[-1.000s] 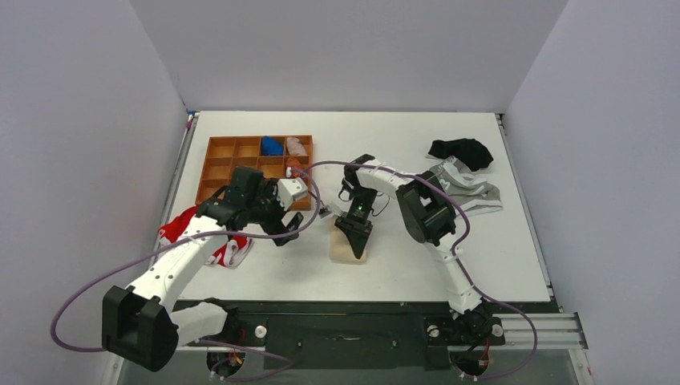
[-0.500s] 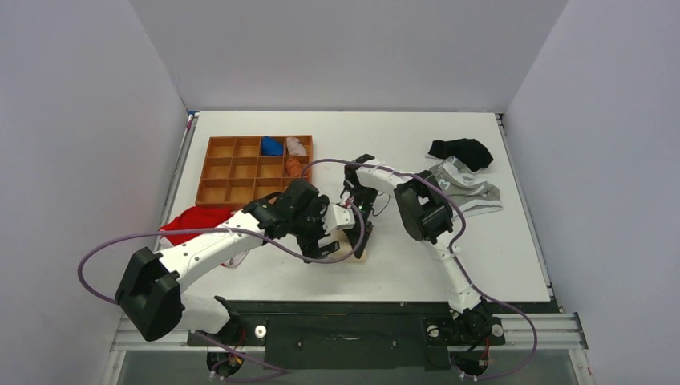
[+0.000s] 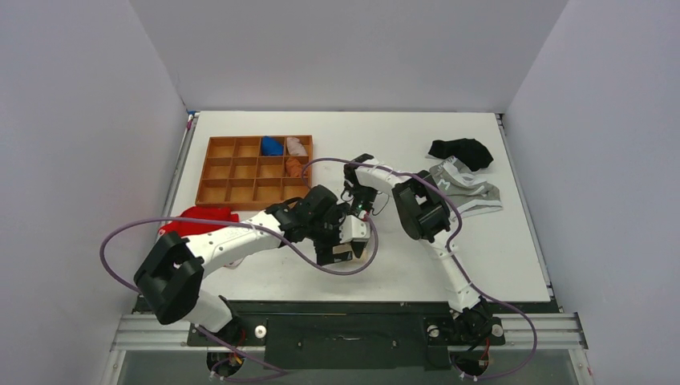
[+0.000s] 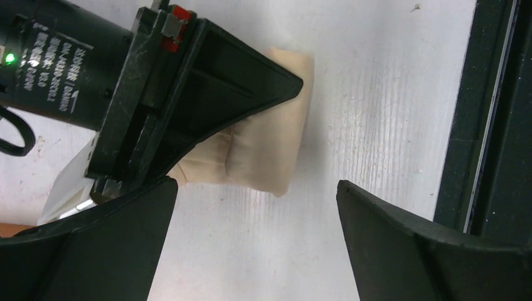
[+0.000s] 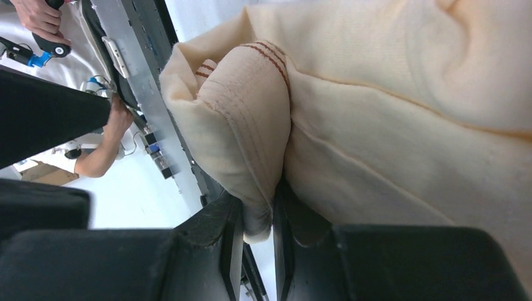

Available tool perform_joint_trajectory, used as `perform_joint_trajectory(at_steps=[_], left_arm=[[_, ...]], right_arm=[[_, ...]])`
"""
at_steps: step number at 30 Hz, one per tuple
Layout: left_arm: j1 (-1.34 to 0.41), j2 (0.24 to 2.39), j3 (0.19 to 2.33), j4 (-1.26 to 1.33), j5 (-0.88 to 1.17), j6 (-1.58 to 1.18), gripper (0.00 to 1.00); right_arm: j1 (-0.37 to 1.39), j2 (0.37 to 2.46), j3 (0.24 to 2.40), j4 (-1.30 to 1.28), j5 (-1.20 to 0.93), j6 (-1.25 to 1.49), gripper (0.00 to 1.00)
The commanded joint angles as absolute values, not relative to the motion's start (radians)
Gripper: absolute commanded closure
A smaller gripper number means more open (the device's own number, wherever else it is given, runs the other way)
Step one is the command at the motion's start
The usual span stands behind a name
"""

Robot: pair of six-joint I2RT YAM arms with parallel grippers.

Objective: Roll the underwear
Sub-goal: Roll the underwear to the center of the board.

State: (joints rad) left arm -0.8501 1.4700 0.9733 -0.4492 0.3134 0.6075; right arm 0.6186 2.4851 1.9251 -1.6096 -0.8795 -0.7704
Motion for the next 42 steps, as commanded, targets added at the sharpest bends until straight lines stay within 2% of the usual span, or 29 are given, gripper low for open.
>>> perform_joint_trajectory(at_steps=[1,7,20,26,30,36,38,40,42], left_arm=[[-0.874,1.5,0.958,-0.348,0.353,0.645,0.0],[-0.879,1.523,0.929,-0.318,0.359,0.649,0.05],[-0.906,1.574,0.875,-0.183,0.323,0.641,0.06],[-0.917,1.603,0.867,-0.179,0.307,0.636,0.13],[-0.932,1.63,0.869,-0.176,0.286,0.633,0.26],[-0.938,1.666,0.903,-0.21,0.276,0.612,0.54],[-0.939,1.673,0.914,-0.234,0.277,0.603,0.66],[-0.94,1.673,0.919,-0.248,0.279,0.596,0.86],[-0.94,1.669,0.92,-0.258,0.282,0.589,0.98]], right_arm=[[0.617,2.521,1.953,-1.519,-0.828,-0.797,1.0],[0.616,2.525,1.956,-1.522,-0.829,-0.796,1.0],[0.621,2.536,1.965,-1.534,-0.832,-0.802,1.0],[0.62,2.537,1.966,-1.537,-0.833,-0.807,1.0],[0.62,2.537,1.967,-1.537,-0.833,-0.807,1.0],[0.62,2.534,1.964,-1.538,-0.832,-0.807,1.0],[0.618,2.532,1.962,-1.536,-0.83,-0.806,1.0],[0.615,2.525,1.956,-1.532,-0.829,-0.804,1.0],[0.612,2.515,1.948,-1.526,-0.832,-0.799,0.96]])
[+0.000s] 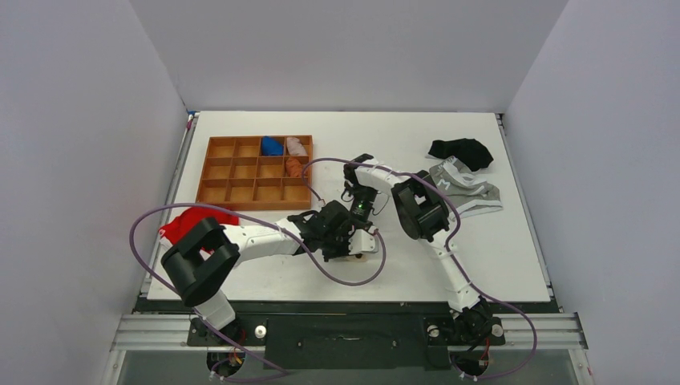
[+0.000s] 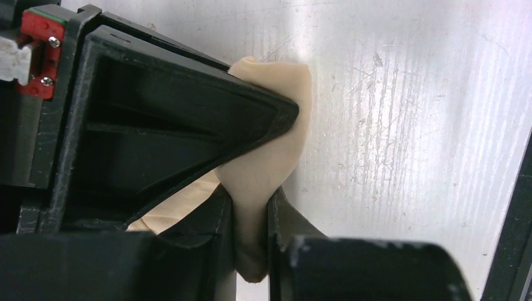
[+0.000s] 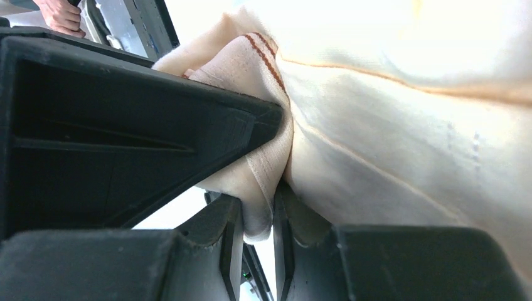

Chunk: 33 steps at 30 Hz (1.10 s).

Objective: Roll the underwear
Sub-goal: Roll the underwear to the center of the board.

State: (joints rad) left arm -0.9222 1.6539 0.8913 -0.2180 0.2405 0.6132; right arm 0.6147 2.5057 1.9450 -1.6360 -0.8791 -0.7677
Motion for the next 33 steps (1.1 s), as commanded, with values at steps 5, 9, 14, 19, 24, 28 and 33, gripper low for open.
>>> perform_joint_trajectory(at_steps=[5,9,14,19,24,28,33], left_arm=[[-0.937,1.652,0.921,-0.295,0.321,0.565,1.0],[-0.927,1.655,0.927,-0.309,0.362,0.546,1.0],[-0.915,1.673,0.934,-0.291,0.423,0.503,1.0],[-0.913,1.681,0.862,-0.16,0.426,0.4,1.0],[-0.906,1.688,0.827,-0.108,0.403,0.346,1.0],[-0.862,1.701,0.831,-0.103,0.438,0.305,1.0],[-0.786,1.734,0.856,-0.126,0.54,0.25,1.0]], right_arm=[[0.582,2.438,1.873,-1.472,-0.839,-0.769,0.76],[0.538,2.309,1.782,-1.379,-0.836,-0.713,0.66],[0.466,2.202,1.687,-1.311,-0.843,-0.692,0.61],[0.421,2.134,1.637,-1.29,-0.864,-0.699,0.61],[0.407,2.129,1.621,-1.261,-0.878,-0.683,0.61],[0.404,2.132,1.613,-1.246,-0.895,-0.683,0.61],[0.384,2.111,1.579,-1.189,-0.902,-0.649,0.61]])
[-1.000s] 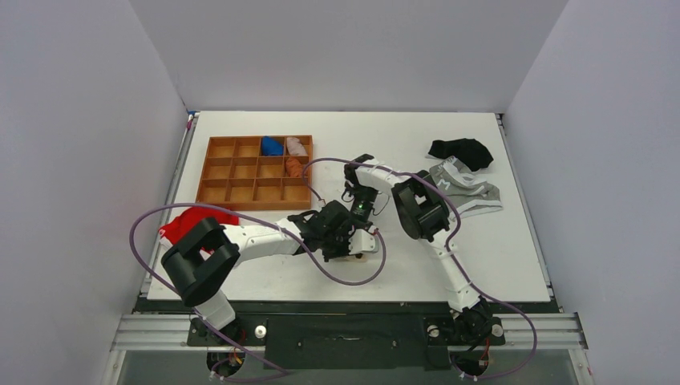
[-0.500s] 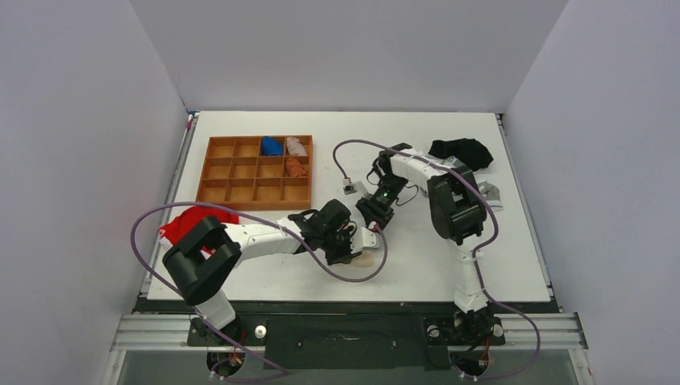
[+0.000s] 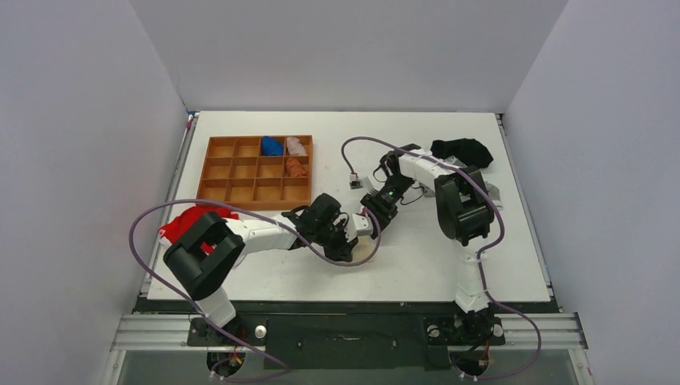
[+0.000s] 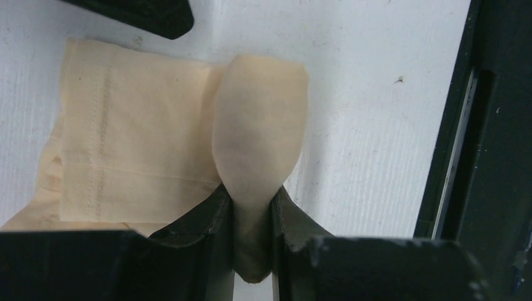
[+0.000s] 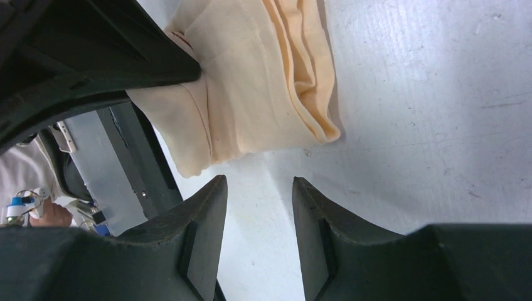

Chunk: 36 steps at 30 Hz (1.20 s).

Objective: Roll the underwear
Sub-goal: Roll the underwear to the center of the board.

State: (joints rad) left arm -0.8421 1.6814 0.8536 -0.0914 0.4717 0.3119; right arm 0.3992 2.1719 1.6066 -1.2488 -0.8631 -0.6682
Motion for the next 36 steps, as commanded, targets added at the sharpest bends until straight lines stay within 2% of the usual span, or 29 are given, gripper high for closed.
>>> perform_joint_trajectory(at_steps=[1,21,28,36], left_arm=[[-0.767,1.745,0.86,-0.124,0.567,0.238,1.0],[-0.585,1.986,0.944,-0.058,0.923,0.037,1.0],[-0.564,2.074,1.004,-0.125,0.996,0.018,1.0],[-0.561,2.153,1.083,-0.216,1.034,0.036,1.0]], right_arm=[[0.382,2.103,1.574,-1.182,-0.903,-0.644,0.61],[0.328,1.968,1.457,-1.023,-0.879,-0.544,0.61],[0.329,1.807,1.327,-0.906,-0.855,-0.523,0.59],[0.406,1.582,1.144,-0.682,-0.672,-0.448,0.51]])
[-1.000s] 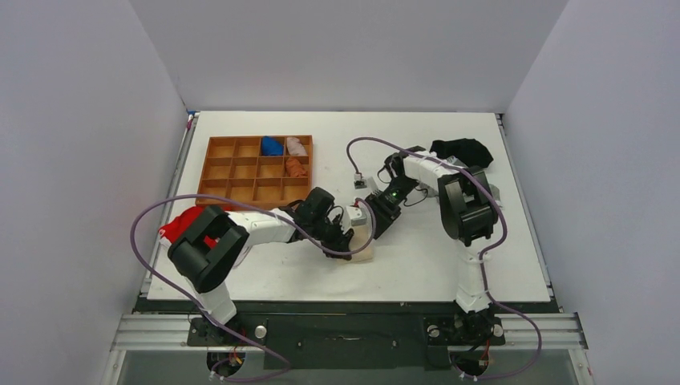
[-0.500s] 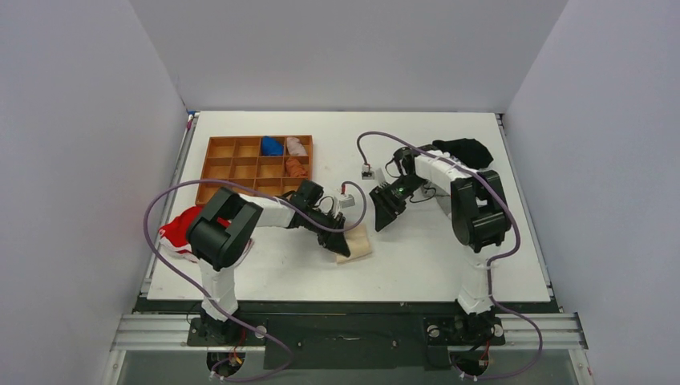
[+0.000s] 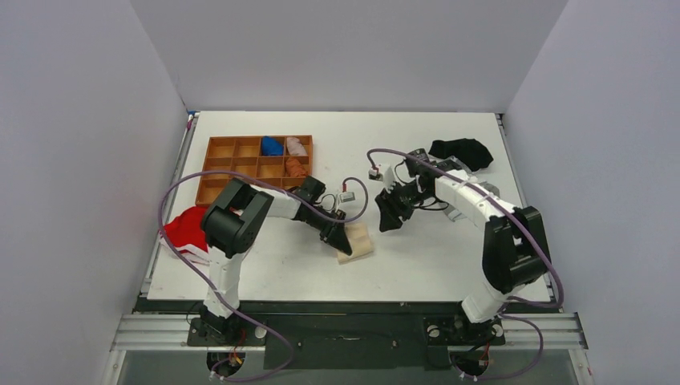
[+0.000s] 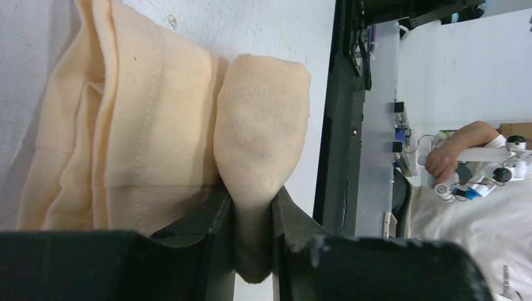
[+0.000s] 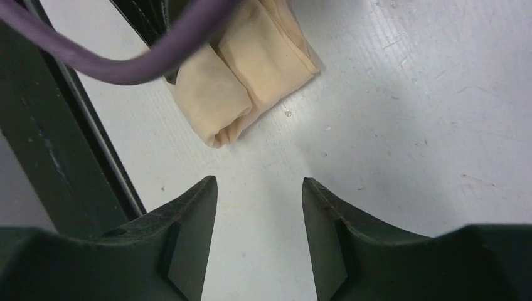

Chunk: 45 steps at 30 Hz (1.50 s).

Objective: Roll the underwear
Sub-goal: Roll the underwear to the center of the board.

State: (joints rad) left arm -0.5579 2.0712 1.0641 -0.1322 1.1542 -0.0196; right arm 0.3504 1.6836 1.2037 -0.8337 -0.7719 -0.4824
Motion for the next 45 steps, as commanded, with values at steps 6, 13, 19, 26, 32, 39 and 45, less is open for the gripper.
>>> perform_joint_trajectory(at_steps=[6,13,19,26,32,39,45], left_arm=[[-0.561,2.241,1.148,-0.295,1.081,0.045,1.0],[-0.561,2.277,1.205,-0.394,1.078,0.088,1.0],[-0.561,2.295,1.234,-0.433,1.078,0.104,1.0],[-0.561,2.308,1.249,-0.466,1.084,0.119,1.0],[-0.561,2.311,1.254,-0.478,1.088,0.125,1.0],[-0.562,2.319,1.262,-0.497,1.095,0.137,1.0],[-0.562,2.324,1.27,-0.515,1.104,0.151,1.0]], right_arm=[[0.534,1.459,1.027,-0.584,-0.456,-0.46,0.5],[0.667,1.416,0.953,-0.533,-0.292,-0.52,0.42],[0.777,1.45,0.933,-0.507,-0.188,-0.574,0.39],[0.873,1.51,0.946,-0.494,-0.116,-0.625,0.38],[0.902,1.57,0.962,-0.491,-0.098,-0.658,0.38],[0.907,1.623,0.985,-0.466,-0.088,-0.668,0.38],[0.907,1.675,1.015,-0.466,-0.089,-0.678,0.4]])
